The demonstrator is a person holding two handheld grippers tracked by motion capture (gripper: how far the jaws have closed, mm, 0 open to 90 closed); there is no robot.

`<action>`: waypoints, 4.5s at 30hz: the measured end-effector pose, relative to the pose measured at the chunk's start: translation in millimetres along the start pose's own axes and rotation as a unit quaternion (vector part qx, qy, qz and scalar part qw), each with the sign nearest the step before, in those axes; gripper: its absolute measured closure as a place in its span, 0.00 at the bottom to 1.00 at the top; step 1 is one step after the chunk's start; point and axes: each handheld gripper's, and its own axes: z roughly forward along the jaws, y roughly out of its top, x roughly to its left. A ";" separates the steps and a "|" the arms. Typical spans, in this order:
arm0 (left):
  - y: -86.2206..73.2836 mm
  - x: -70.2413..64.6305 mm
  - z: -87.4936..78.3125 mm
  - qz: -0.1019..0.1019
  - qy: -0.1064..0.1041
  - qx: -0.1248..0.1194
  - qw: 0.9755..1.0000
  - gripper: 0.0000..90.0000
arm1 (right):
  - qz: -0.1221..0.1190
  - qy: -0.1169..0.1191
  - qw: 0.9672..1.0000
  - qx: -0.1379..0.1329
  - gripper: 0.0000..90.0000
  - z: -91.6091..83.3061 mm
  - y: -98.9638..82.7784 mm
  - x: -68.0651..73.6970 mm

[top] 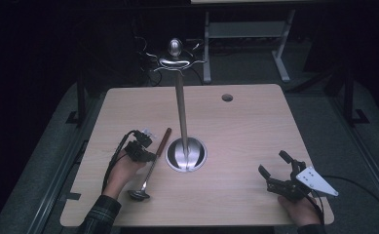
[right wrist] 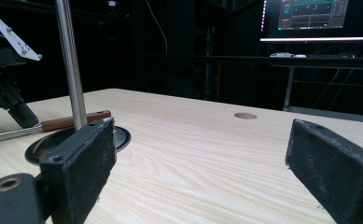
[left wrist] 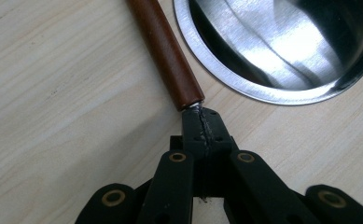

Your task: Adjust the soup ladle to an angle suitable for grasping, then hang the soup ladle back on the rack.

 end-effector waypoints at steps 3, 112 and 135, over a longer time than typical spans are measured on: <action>1.4 1.0 -5.3 0.000 0.011 -0.007 1.000 0.98 | 0.000 0.000 1.000 0.000 0.09 0.0 0.0 -0.1; -1.9 23.6 -76.3 -0.012 -0.059 -0.200 0.978 0.82 | -0.001 0.003 1.000 0.000 0.09 0.2 0.0 -0.1; -8.2 13.4 -141.6 0.033 -0.070 -0.338 0.938 0.82 | -0.001 0.003 1.000 0.000 0.09 0.2 0.0 -0.1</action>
